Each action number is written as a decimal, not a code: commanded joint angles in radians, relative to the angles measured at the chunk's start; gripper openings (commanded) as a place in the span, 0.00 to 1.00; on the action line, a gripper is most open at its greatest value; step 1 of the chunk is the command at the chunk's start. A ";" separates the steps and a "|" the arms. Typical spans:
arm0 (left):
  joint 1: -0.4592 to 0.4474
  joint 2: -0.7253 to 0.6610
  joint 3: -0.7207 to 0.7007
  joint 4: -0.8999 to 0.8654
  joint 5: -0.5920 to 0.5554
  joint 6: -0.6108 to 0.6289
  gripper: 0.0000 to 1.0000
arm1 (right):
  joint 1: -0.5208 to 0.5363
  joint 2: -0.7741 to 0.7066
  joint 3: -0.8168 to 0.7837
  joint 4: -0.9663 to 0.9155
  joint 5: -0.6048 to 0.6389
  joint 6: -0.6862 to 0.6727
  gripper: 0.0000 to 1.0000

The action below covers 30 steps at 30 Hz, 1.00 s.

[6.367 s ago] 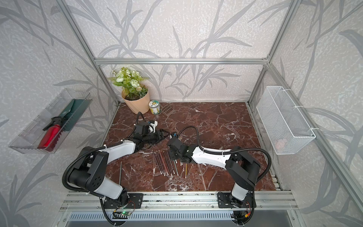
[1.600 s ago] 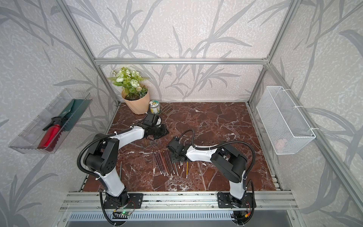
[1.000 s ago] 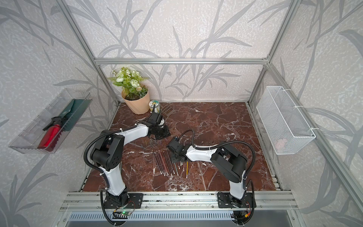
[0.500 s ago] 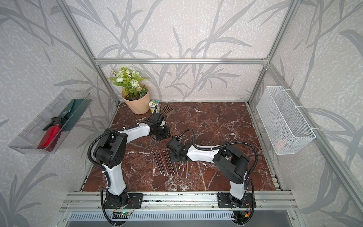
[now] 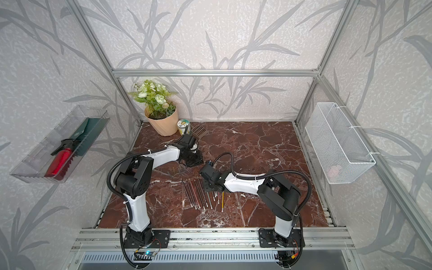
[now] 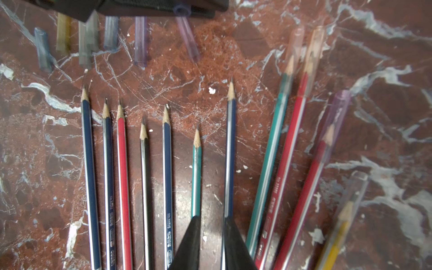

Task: Remove the protective cover of the pencils
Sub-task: Pick up the pencil from the center of the board.

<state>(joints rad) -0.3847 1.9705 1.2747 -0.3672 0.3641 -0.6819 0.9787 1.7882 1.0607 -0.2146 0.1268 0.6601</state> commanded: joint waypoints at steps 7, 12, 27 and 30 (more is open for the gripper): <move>-0.008 0.039 0.042 -0.060 -0.033 0.008 0.01 | -0.014 -0.075 -0.040 -0.005 0.046 -0.009 0.23; -0.008 0.059 0.055 -0.076 -0.037 0.007 0.02 | -0.030 -0.103 -0.057 -0.003 0.046 -0.005 0.23; -0.009 0.069 0.066 -0.095 -0.047 0.008 0.11 | -0.049 -0.095 -0.059 -0.009 0.037 -0.008 0.24; -0.010 0.068 0.068 -0.098 -0.048 0.008 0.13 | -0.049 -0.090 -0.056 -0.011 0.034 -0.007 0.24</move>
<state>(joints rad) -0.3878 2.0144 1.3247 -0.4126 0.3424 -0.6811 0.9344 1.7039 1.0080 -0.2142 0.1562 0.6594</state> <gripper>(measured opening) 0.132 0.239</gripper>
